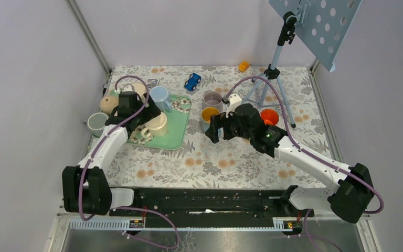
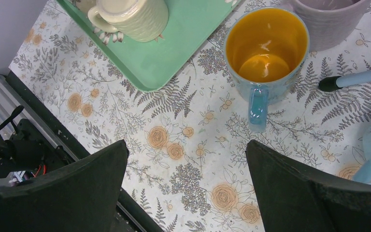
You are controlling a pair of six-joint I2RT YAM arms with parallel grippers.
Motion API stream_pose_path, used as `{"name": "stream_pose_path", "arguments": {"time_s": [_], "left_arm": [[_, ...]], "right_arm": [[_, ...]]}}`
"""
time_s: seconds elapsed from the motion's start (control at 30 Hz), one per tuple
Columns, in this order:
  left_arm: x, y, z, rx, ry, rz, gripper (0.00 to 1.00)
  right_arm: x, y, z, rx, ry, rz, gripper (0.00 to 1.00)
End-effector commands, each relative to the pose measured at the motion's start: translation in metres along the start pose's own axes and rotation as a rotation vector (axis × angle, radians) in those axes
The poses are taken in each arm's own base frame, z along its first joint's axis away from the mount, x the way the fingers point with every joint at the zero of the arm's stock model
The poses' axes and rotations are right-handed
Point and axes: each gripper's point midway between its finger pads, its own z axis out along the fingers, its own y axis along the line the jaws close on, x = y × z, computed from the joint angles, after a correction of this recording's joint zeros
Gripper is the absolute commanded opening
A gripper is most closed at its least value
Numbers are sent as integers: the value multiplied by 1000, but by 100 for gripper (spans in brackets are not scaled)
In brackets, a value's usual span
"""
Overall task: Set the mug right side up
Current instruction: Turn over the cup on the tray.
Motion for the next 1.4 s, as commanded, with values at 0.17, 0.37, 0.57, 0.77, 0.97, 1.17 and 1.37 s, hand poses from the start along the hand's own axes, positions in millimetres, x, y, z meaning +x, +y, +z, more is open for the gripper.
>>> {"name": "stream_pose_path", "arguments": {"time_s": [0.17, 0.37, 0.57, 0.77, 0.97, 1.17, 1.37], "left_arm": [[-2, 6, 18, -1, 29, -14, 99], [16, 18, 22, -35, 49, -69, 99], [30, 25, 22, -37, 49, -105, 99], [36, 17, 15, 13, 61, -119, 99], [53, 0, 8, 69, 97, -84, 99], [69, -20, 3, 102, 122, -42, 99], [81, -32, 1, 102, 148, 3, 99]], "right_arm": [[-14, 9, -7, -37, -58, -5, 100], [-12, 8, -8, -35, -55, -8, 100], [-11, 7, -8, -33, -53, -10, 100], [-9, 7, -7, -37, -48, -11, 100], [-7, 6, -5, -37, -44, -4, 100], [-8, 5, -5, -29, -50, 3, 100], [-8, 3, -6, -15, -56, 11, 100]]}}
